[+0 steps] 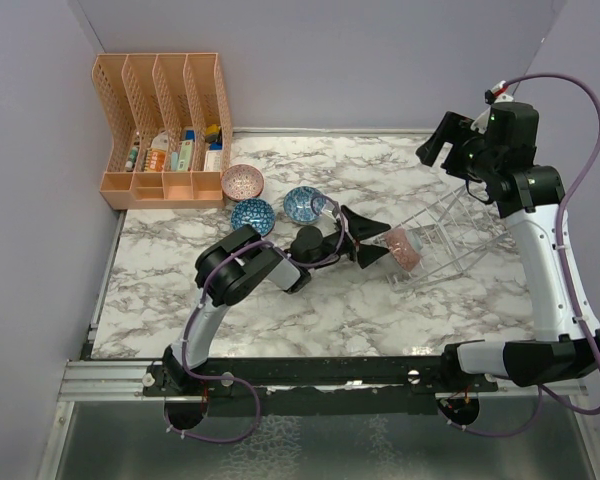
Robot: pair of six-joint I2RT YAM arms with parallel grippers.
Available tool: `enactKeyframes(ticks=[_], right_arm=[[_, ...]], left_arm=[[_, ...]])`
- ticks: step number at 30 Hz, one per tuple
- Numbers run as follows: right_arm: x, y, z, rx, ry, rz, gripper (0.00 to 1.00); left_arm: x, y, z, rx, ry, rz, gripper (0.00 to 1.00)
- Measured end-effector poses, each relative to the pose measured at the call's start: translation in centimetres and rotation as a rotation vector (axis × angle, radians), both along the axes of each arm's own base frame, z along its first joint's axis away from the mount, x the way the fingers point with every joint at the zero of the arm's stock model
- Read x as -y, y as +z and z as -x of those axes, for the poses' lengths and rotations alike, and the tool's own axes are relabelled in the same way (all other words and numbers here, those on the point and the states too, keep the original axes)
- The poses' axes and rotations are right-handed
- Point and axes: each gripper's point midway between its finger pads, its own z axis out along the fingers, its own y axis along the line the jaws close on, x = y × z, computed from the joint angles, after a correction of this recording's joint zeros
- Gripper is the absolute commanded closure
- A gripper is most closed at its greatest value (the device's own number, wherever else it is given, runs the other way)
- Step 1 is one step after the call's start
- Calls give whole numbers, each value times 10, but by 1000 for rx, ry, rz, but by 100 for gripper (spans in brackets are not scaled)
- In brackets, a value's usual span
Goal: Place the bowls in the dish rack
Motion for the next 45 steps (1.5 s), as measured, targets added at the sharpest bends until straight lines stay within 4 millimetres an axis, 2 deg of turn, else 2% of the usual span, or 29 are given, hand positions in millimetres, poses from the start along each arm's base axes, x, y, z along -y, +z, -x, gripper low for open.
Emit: enactKeyframes(ticks=[8,15,20,27,30,31,32,34,35,37,39,41,45], right_arm=[[1,6,4,16,0,-1,18],[1,14,5,38,1,-1,15],[1,29,6,74,2,-4,15],[-3,64,7,162,20,-25,15],[-7,69,7,176,41,-39,15],[-9,69,7,177,51,-43,15],[-10,69,8,178,59,-48,15],[-14,70,8,180,78,-57,15],[-16,71,7,184,87,-63,15],[-20,73,7,190,104,-76,15],[-22,74,7,192,117,-85,15],[-24,75,7,194,123,-90,15],[-24,75,7,195,125,-93,15]], left_arm=[[-3,-22,9,-32,-30,-71,1],[-19,-14,15,0,-29,-152,1],[-39,8,9,61,6,-225,1],[-70,60,-3,229,93,-383,1],[-77,83,-20,335,132,-484,8],[-80,73,-21,350,126,-540,11],[-84,94,-35,413,153,-580,15],[-90,97,-51,470,158,-687,26],[-93,98,-60,507,157,-752,27],[-99,93,-79,566,156,-884,27],[-106,77,-90,596,132,-1001,27],[-114,45,-94,607,69,-1125,26],[-131,-30,-88,574,-108,-1323,27]])
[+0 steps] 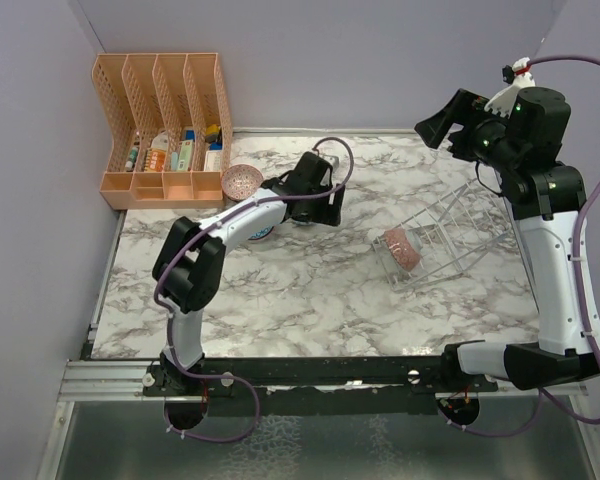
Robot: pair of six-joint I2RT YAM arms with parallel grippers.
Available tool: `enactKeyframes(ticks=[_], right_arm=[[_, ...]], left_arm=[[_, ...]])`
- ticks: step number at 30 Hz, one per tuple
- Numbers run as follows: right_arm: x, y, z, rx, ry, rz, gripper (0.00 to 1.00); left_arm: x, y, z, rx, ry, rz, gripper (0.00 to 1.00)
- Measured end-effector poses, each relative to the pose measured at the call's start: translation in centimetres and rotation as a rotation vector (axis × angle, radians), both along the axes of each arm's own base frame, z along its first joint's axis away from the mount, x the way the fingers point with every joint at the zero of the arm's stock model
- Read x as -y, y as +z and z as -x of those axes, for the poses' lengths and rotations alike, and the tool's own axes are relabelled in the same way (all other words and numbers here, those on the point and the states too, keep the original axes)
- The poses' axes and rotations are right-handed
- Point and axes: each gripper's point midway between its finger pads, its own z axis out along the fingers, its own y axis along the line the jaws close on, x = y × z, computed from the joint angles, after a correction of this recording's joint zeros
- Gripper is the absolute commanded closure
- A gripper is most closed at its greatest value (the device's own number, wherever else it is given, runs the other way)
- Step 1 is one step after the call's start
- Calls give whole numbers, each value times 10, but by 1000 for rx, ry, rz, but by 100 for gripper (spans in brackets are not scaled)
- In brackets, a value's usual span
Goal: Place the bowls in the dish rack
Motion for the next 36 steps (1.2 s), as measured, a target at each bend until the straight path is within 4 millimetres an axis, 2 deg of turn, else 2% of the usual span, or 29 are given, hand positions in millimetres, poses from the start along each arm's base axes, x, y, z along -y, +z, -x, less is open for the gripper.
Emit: enactKeyframes(ticks=[2,5,14,22,23,27,29,36], right_arm=[[0,0,0,0,0,0,15],[0,0,0,0,0,0,15],[0,0,0,0,-1,0,15],[0,-2,-1,-5,-1,1,15],[0,-2,-2,-6,-1,1,15],[0,-4,-3,-11,-1,3,15],[0,-5,-4,-14,-1,3,15],[0,-9,-6,-26,-1,9,15]], left_arm=[[-8,-29,5,-46,-26,-80,26],[-15,-49,8,-66,-53,-145,26],[-25,-49,-10,51,-78,-234,25],[-18,-39,-24,139,-102,-228,25],[-17,-38,-26,150,-105,-226,27],[-16,-36,-30,173,-121,-233,46],[-14,-37,-34,185,-126,-244,49],[-21,-68,-46,184,-127,-337,48]])
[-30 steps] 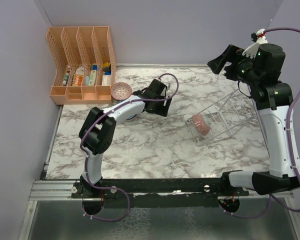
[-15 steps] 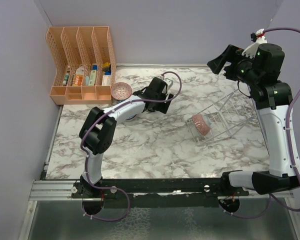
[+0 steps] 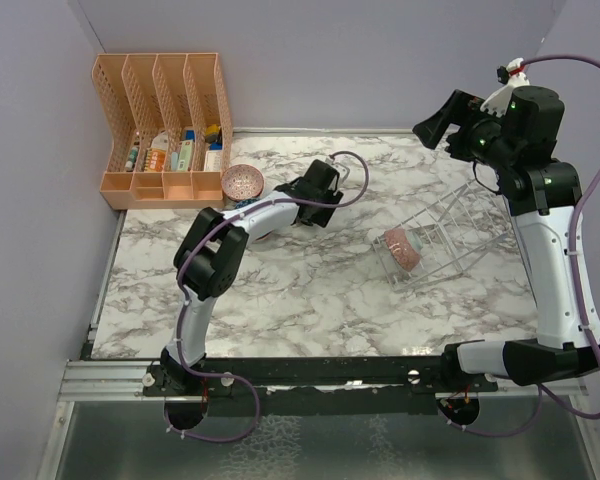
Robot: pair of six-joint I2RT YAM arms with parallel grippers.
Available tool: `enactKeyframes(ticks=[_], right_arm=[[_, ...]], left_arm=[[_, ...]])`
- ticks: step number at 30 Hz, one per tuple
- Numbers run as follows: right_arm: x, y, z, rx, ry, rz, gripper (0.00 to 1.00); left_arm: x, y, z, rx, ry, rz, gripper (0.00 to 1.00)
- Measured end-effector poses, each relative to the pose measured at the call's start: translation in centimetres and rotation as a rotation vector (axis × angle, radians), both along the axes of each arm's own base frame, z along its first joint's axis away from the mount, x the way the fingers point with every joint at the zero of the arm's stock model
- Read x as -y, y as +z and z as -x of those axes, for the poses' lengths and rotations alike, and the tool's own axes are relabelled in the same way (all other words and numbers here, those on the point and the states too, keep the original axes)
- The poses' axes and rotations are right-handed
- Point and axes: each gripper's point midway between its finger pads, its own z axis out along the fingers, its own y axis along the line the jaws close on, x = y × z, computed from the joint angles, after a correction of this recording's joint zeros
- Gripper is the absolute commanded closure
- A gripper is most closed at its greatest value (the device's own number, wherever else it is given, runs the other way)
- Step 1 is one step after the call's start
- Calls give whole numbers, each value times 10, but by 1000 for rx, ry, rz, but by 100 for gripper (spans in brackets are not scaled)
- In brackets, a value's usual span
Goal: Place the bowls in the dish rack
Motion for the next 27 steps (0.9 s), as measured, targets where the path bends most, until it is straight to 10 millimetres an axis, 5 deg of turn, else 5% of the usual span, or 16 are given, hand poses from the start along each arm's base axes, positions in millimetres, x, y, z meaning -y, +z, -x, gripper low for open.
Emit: enactKeyframes(ticks=[6,10,14,22,27], right_arm=[[1,-1,0,-3,-1,7,15],[2,-2,0,-3,-6,13,16],[5,-3,-1,-5,-21,23,16],[16,-4,-1,-12,-80,49,19],[19,8,0,16,-99,44,19]], left_arm=[[-8,-23,-4,-10,3,-68,53],[-10,-22,-7,1,8,-80,83],[-12,-16,-14,35,19,-89,98],[-10,-9,-15,30,39,-69,100],[7,15,-5,-35,86,79,100]])
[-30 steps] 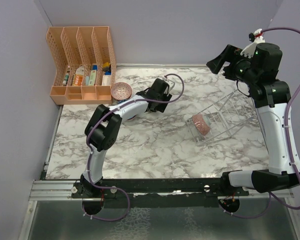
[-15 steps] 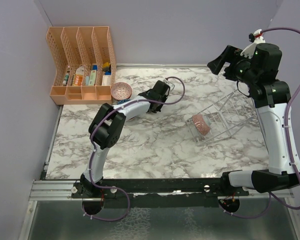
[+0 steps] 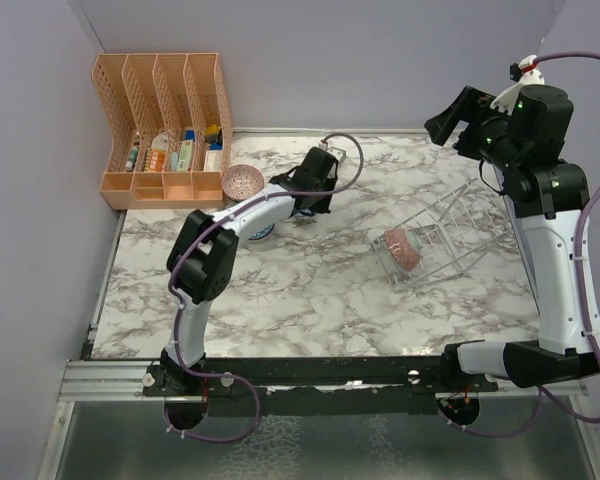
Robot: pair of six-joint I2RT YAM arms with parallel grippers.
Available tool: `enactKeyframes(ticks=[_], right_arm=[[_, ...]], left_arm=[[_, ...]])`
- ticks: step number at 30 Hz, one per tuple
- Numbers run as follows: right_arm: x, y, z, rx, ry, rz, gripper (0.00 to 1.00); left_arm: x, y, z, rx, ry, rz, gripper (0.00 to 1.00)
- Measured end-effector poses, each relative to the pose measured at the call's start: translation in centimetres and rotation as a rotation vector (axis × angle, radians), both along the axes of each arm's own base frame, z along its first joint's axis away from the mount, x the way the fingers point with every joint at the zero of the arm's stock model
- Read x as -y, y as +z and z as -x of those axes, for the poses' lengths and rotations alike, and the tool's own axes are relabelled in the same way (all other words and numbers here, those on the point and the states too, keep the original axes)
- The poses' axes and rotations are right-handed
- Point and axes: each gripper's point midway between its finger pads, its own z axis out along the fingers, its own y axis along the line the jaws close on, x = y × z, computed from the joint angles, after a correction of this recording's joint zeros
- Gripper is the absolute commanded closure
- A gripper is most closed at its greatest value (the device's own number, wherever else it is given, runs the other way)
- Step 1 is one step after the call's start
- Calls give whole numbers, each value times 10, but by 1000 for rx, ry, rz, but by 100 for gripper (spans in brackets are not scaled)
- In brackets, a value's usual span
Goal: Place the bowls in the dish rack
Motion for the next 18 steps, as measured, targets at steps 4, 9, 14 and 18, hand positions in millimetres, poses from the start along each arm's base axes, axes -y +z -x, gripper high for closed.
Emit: enactKeyframes(ticks=[4,9,14,18], right_arm=[[0,6,3,13,-2,-11,19],[-1,9,3,18,-5,-27,15],[-2,10,4,16,-7,-41,0],[-2,10,4,17,-5,-43,1]], left_arm=[[25,70,10,8,45,267,100],[47,200,39,71,71,775,100],[50,273,73,3,73,1229,100],[59,263,85,-162,115,1427,100]])
